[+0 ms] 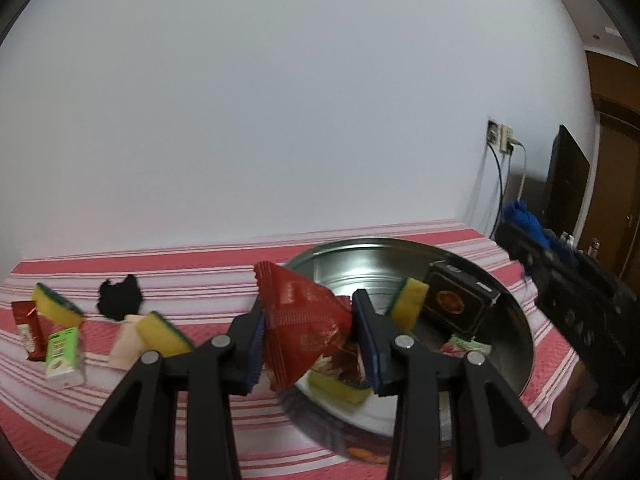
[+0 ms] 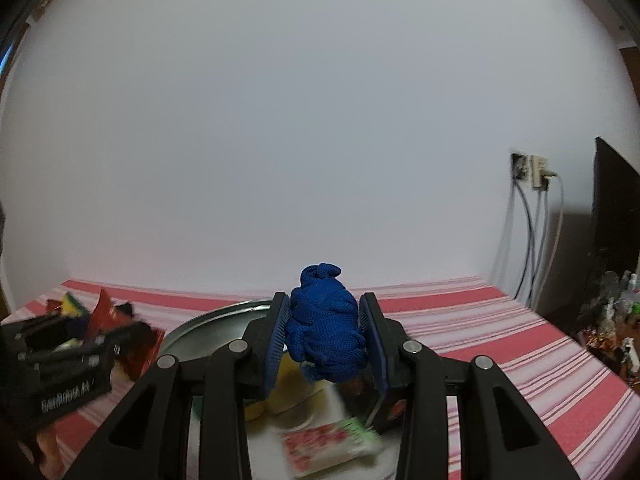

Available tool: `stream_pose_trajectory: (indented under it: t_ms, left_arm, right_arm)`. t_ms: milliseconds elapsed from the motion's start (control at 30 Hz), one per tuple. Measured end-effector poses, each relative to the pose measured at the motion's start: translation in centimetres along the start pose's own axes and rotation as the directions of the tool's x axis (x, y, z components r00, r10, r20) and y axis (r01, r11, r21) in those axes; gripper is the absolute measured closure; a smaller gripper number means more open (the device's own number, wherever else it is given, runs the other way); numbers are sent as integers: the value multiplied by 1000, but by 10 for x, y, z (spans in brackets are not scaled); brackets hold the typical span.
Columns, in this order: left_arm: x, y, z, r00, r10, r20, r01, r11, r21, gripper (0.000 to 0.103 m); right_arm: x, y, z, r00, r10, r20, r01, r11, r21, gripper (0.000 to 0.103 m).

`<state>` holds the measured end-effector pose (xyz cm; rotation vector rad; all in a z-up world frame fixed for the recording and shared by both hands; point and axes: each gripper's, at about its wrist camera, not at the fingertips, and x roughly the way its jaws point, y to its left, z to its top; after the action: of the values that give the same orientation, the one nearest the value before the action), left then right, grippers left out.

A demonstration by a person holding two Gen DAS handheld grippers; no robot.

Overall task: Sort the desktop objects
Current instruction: 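Carry the blue knitted item with the right tool while the left tool carries the brown packet to the basin, then open the right tool over the basin while the left tool drops the brown packet in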

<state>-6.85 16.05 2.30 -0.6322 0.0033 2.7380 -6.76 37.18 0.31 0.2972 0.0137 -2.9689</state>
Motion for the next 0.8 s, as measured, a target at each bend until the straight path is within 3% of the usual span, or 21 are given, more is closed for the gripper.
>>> stream_pose_trajectory:
  t_ms: [267, 467, 667, 767, 800]
  left_arm:
    - [27, -25, 1, 998, -20, -63, 22, 999, 27, 64]
    - [36, -29, -5, 996, -24, -91, 28, 999, 35, 64]
    - [44, -34, -10, 993, -13, -121, 20, 998, 60, 64]
    - [47, -32, -12, 991, 1, -135, 8, 998, 64, 60]
    - [47, -31, -13, 990, -2, -143, 10, 998, 58, 52]
  right_arm:
    - [39, -11, 10, 998, -33, -62, 34, 999, 15, 64]
    - [60, -11, 8, 990, 24, -142, -16, 998, 58, 64]
    - [64, -17, 7, 987, 42, -157, -33, 998, 59, 64]
    - [67, -17, 7, 984, 41, -172, -31, 998, 55, 62]
    - [67, -17, 6, 984, 37, -172, -28, 998, 55, 59]
